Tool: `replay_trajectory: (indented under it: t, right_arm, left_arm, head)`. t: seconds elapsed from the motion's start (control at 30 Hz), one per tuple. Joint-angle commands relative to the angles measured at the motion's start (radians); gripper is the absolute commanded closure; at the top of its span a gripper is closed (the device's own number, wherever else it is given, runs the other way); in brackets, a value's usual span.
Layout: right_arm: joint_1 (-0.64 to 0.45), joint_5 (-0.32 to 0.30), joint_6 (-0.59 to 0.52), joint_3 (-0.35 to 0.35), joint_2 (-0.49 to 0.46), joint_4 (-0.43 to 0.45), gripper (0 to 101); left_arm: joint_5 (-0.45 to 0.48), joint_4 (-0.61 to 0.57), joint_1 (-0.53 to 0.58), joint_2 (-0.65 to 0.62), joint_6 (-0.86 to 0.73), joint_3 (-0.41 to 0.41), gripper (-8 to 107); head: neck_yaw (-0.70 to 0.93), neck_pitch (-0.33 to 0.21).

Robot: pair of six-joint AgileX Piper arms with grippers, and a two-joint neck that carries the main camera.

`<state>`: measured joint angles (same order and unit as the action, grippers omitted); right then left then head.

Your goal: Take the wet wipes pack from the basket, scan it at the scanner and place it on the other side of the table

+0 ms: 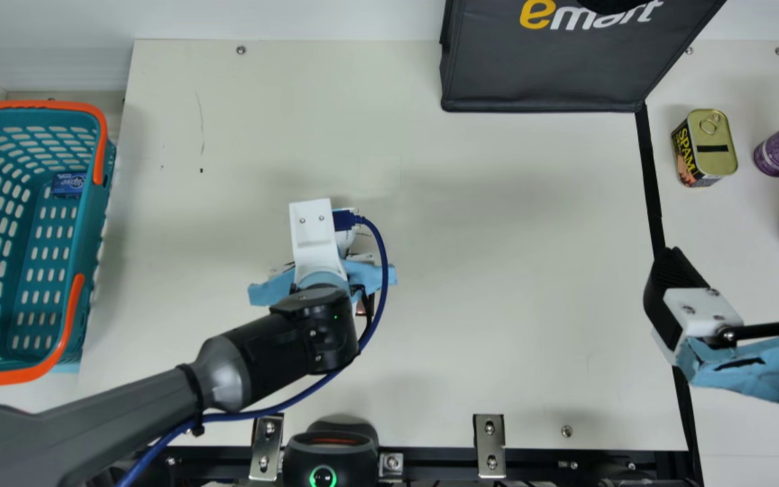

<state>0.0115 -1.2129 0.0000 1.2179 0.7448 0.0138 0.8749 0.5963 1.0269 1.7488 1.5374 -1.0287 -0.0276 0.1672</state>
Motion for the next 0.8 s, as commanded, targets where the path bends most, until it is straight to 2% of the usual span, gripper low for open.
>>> replay_trajectory:
  t: [0.0, 0.5, 0.77]
  right_arm:
    - [0.000, 0.000, 0.000, 0.000, 0.000, 0.000, 6]
    - [0.000, 0.000, 0.000, 0.000, 0.000, 0.000, 6]
    - [0.000, 0.000, 0.000, 0.000, 0.000, 0.000, 6]
  left_arm:
    - [-0.011, -0.014, -0.002, -0.003, -0.007, 0.002, 107]
    - [-0.150, -0.196, -0.059, -0.036, -0.122, 0.025, 107]
    - [-0.196, -0.287, -0.087, -0.048, -0.189, 0.033, 107]
  head:
    - [0.000, -0.029]
    - [0.000, -0.029]
    - [0.000, -0.029]
